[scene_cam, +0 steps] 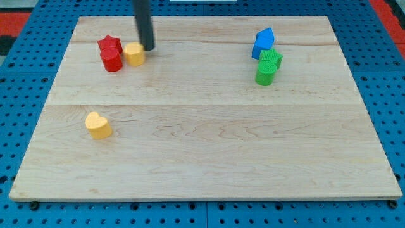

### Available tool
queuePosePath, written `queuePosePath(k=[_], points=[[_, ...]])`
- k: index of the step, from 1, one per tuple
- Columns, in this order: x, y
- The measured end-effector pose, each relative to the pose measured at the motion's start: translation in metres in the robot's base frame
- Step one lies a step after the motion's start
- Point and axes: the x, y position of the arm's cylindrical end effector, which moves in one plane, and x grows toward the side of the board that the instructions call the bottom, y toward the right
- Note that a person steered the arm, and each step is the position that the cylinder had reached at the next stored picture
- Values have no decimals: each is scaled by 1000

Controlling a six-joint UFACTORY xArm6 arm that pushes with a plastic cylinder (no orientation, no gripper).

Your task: Move the heart top right side of the red star

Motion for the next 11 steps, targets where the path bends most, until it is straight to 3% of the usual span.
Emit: queuePosePath(k=[1, 2, 3, 5, 6, 7, 8, 11], points=[[3, 32], [38, 70], [94, 72], [204, 36], [248, -22], [222, -46], [163, -47], [119, -46]])
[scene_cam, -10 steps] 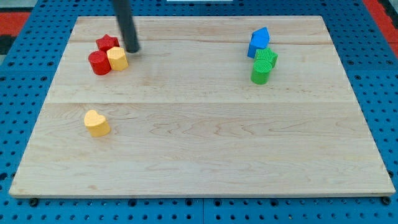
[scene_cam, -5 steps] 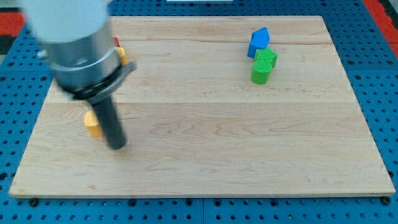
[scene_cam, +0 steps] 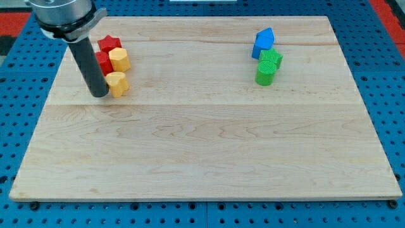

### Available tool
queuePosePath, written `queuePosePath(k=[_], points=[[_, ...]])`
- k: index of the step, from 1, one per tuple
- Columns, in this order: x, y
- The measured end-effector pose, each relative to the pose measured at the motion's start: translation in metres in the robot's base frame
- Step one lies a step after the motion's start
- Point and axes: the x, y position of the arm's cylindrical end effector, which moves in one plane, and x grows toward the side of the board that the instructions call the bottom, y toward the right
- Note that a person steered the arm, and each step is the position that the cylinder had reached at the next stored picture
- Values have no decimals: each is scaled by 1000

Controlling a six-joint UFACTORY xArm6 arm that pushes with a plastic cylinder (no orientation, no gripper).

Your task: Move the heart top right side of the red star

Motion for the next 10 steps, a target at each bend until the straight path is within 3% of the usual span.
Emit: queuePosePath(k=[2, 4, 6, 10], points=[[-18, 70], [-83, 88], [-129, 190], [-166, 50]])
